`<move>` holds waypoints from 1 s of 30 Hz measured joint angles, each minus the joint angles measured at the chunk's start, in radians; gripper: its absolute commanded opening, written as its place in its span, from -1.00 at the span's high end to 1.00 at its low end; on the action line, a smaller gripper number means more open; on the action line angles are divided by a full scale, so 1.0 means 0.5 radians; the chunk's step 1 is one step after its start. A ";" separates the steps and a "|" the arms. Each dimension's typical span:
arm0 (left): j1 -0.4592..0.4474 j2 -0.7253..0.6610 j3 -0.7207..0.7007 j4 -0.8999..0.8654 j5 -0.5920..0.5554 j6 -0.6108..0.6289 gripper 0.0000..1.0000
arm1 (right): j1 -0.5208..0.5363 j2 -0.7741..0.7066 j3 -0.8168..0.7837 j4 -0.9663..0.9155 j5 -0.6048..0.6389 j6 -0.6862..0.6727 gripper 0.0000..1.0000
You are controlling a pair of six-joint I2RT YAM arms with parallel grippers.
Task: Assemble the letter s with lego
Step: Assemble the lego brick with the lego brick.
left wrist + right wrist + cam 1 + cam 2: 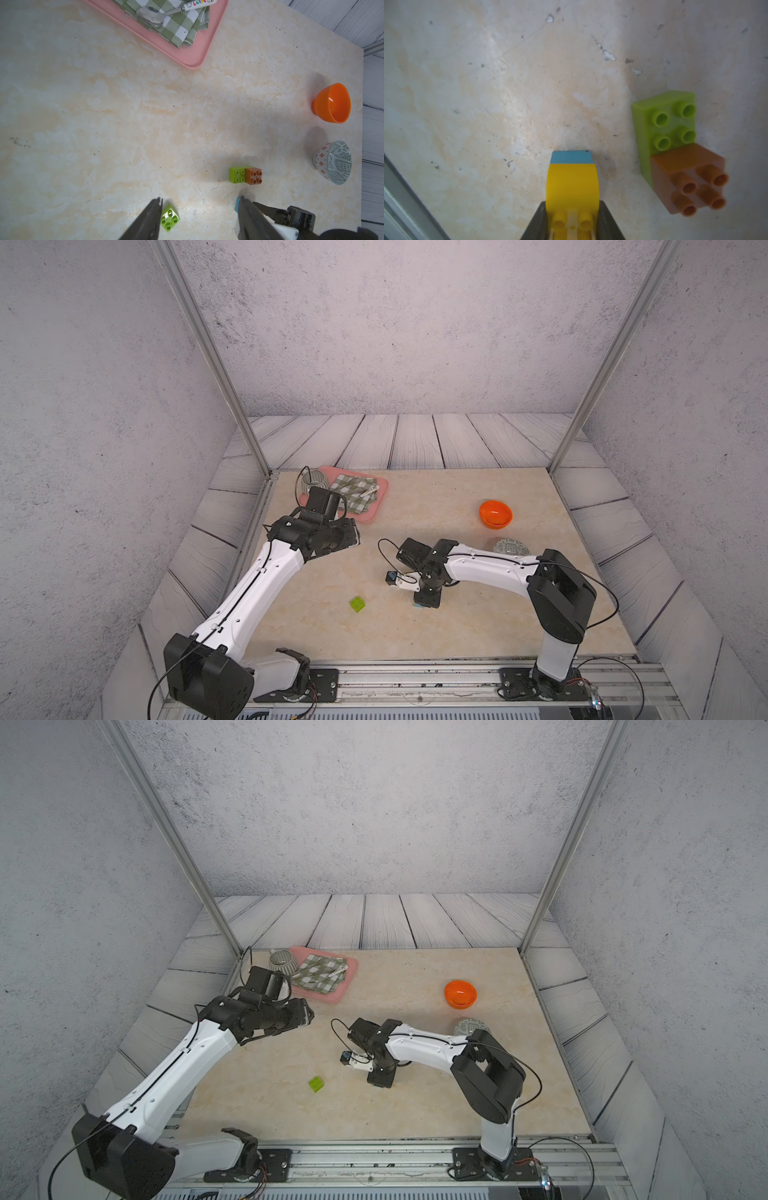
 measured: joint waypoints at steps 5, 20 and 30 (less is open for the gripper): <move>0.000 0.000 0.000 0.000 0.000 0.000 -0.27 | -0.010 -0.008 -0.008 0.005 -0.013 -0.021 1.00; 0.000 0.000 0.000 0.000 0.008 0.000 -0.27 | -0.033 -0.026 -0.036 0.028 -0.051 -0.021 1.00; 0.000 -0.008 0.000 -0.001 0.015 0.000 -0.27 | -0.033 0.028 0.021 -0.045 -0.049 0.082 1.00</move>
